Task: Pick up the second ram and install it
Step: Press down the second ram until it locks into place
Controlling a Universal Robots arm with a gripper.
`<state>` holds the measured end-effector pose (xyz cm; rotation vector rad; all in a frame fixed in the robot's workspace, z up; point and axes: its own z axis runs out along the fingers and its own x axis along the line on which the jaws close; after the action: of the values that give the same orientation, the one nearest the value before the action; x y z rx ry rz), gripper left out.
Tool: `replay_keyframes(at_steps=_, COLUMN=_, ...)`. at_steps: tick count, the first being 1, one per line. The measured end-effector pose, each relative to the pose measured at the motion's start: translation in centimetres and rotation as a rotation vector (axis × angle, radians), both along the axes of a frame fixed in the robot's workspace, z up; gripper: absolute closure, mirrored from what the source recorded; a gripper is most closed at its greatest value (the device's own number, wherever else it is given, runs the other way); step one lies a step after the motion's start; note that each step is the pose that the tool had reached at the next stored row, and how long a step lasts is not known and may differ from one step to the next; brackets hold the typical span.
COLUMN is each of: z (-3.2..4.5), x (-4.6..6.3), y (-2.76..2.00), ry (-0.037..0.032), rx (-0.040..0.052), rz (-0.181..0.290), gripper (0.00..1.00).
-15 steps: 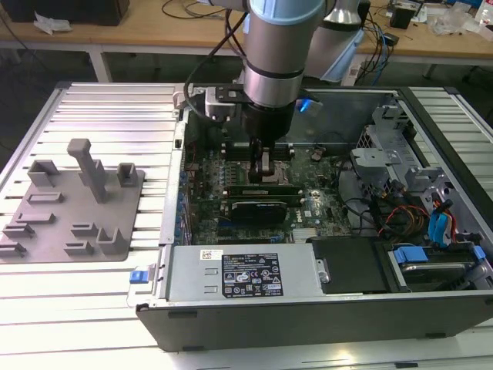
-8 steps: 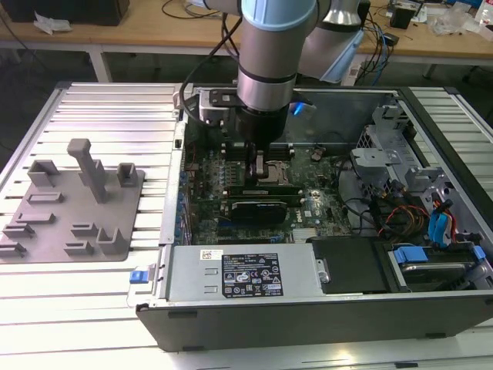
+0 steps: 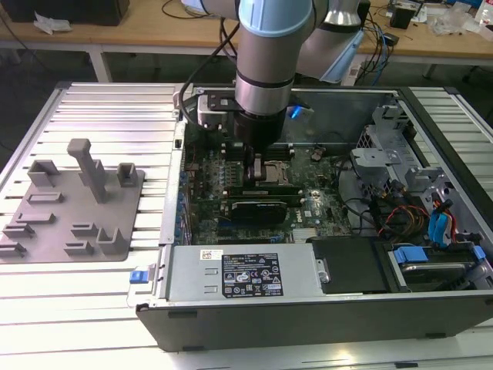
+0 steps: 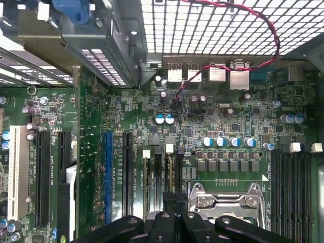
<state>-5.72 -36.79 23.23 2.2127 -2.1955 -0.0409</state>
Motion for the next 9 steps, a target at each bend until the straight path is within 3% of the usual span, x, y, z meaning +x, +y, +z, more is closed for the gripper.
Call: replay_keyframes(at_steps=9, z=-0.37, x=0.0, y=0.01, ry=-0.0002, rx=0.0006, rz=0.0, gripper=0.92)
